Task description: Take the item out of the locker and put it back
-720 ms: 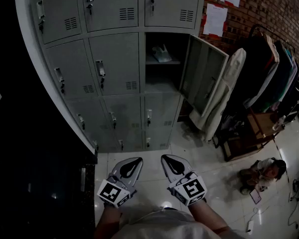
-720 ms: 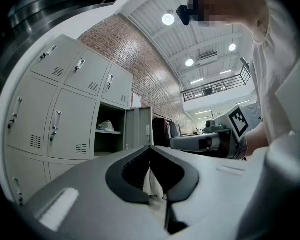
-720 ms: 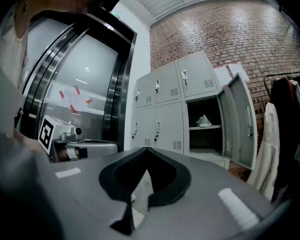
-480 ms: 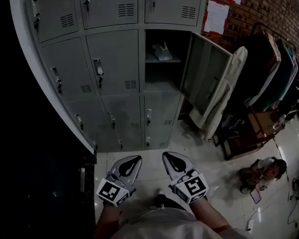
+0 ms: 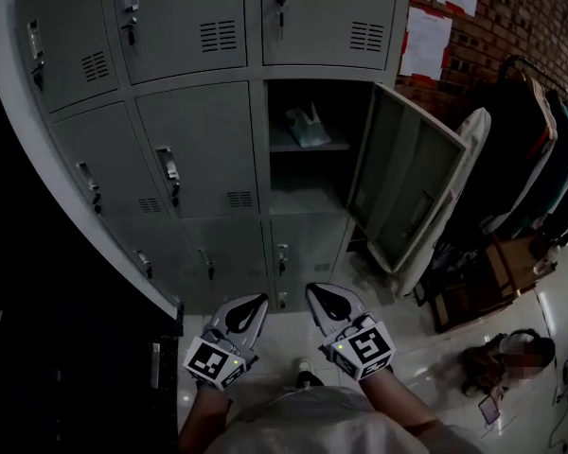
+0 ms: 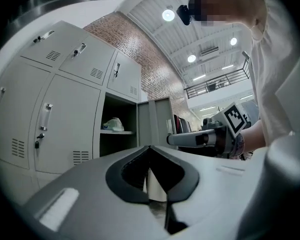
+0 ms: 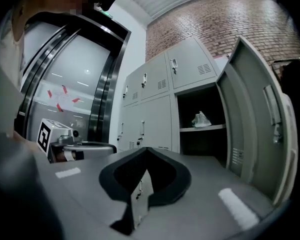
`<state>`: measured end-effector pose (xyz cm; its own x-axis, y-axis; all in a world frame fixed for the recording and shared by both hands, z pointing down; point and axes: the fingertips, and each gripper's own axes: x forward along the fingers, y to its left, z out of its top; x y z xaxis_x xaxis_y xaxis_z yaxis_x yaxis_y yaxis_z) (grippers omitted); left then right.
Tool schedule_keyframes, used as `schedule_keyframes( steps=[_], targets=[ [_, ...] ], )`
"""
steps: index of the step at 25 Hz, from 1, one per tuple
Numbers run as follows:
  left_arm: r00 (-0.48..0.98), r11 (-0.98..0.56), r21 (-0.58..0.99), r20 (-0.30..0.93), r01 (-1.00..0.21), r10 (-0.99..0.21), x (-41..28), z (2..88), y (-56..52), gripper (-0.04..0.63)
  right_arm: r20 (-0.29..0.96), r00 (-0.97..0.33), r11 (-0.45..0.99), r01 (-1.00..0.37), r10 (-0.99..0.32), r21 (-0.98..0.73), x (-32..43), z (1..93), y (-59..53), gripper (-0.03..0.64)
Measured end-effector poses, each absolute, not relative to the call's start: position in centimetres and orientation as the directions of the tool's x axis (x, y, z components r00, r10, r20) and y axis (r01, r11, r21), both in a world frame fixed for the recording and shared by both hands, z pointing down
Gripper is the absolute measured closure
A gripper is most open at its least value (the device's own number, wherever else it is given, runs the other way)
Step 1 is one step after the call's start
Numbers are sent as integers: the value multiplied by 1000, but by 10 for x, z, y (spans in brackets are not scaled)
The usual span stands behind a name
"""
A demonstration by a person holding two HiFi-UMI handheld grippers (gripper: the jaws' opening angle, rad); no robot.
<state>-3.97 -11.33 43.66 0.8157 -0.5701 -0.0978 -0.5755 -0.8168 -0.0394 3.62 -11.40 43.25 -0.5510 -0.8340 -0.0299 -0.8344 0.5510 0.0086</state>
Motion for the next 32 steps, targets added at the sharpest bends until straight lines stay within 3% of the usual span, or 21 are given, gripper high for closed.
schedule_keyframes(
  steps=[9,19,21,24,26,29,32],
  targets=[
    [810,-808,-82,-119,-584,-574,8,408,-237,626,-51,-541,540,-841,-839,35,91,401,-245,621],
    [852,-845,-114,-86,-523,-516,15,408,-290,626,-60,-449,444,-893,-892,70,96,389,-319,619],
    [858,-850,-114,-100,-514,-505,15,407,-298,626,-69,-434,429,-900,-898,79,100,376,-345,550],
    [865,-859,-111,-106,-500,-490,14,409,-309,626,-88,-396,388,-917,-914,98,110,349,-392,376],
    [871,-866,-100,-100,-490,-482,14,412,-314,626,-90,-364,356,-930,-927,94,119,333,-422,321],
    [877,-873,-93,-88,-479,-472,15,416,-320,626,-72,-336,330,-941,-939,78,127,319,-458,276],
    [879,-874,-94,-81,-476,-470,13,419,-327,626,-50,-299,293,-951,-953,95,132,318,-480,276]
  ],
)
